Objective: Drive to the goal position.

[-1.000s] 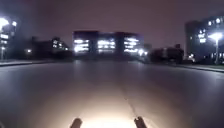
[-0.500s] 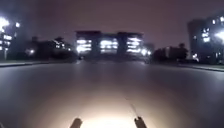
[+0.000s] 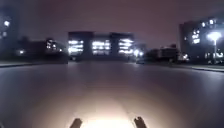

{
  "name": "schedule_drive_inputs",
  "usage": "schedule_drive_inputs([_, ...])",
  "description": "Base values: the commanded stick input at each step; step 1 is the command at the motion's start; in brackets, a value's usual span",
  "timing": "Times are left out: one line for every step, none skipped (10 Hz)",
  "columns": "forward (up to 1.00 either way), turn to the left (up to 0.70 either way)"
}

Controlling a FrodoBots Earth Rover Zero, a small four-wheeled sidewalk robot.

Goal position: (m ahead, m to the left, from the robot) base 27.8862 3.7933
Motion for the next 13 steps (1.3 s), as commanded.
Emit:
schedule_drive_inputs([1.00, 0.00])
schedule_drive_inputs([1.00, -0.32])
schedule_drive_inputs([1.00, -0.40])
schedule_drive_inputs([1.00, -0.25])
schedule_drive_inputs([1.00, -0.02])
schedule_drive_inputs([1.00, 0.00])
schedule_drive_inputs([1.00, 0.00])
schedule_drive_inputs([1.00, 0.00])
schedule_drive_inputs([1.00, 0.00])
schedule_drive_inputs([1.00, 0.00])
schedule_drive_inputs([1.00, 0.00])
schedule_drive_inputs([1.00, 0.00])
schedule_drive_inputs([1.00, 0.00])
